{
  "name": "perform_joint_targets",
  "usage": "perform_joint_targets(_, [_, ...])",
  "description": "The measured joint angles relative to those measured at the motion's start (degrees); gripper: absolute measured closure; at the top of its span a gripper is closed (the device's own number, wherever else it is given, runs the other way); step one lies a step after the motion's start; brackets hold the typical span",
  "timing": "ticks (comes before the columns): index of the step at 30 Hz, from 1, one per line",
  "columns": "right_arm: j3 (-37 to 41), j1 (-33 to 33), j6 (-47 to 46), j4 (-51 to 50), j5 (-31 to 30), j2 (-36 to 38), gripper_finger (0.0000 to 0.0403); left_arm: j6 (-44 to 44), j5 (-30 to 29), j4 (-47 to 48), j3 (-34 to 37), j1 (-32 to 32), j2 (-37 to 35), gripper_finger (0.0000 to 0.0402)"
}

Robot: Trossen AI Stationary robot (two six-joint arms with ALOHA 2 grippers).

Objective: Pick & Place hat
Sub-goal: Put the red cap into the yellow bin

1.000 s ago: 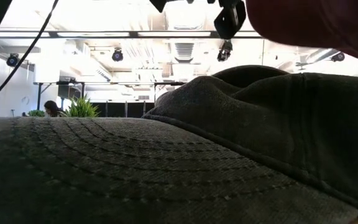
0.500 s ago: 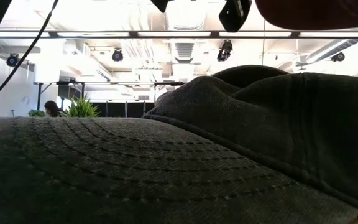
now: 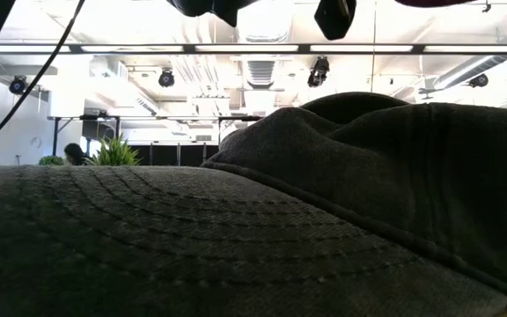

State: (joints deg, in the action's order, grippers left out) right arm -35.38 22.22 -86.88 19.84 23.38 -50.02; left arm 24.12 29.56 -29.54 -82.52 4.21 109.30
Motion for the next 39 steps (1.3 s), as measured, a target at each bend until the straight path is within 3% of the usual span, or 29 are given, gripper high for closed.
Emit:
perform_joint_targets(11, [0.0, 0.0, -5.5, -0.9, 2.4, 2.0, 0.0147, 0.2, 0.9, 0.5, 0.4, 0.3, 0.1, 0.0392])
perform_joint_targets(19, [0.0, 0.5, -6.1, -19.1, 3.2, 6.7, 0.0147, -0.7, 1.7, 1.4, 1.6, 0.4, 0.1, 0.0392])
perform_joint_targets(29, [0.0, 0.4, -4.3, -19.2, 2.1, 10.4, 0.0147, -0.8, 1.4, -0.7, 3.2, 0.4, 0.1, 0.0392])
perform_joint_targets(33, [0.0, 0.1, -5.1, -23.2, 6.1, 9.7, 0.0147, 0.7, 1.5, -4.5, 3.2, 0.4, 0.1, 0.0392])
perform_joint_targets(39, [0.0, 0.1, -4.2, -29.7, 6.7, 11.3, 0.0147, -0.5, 1.4, 2.0, 3.2, 0.5, 0.1, 0.0392])
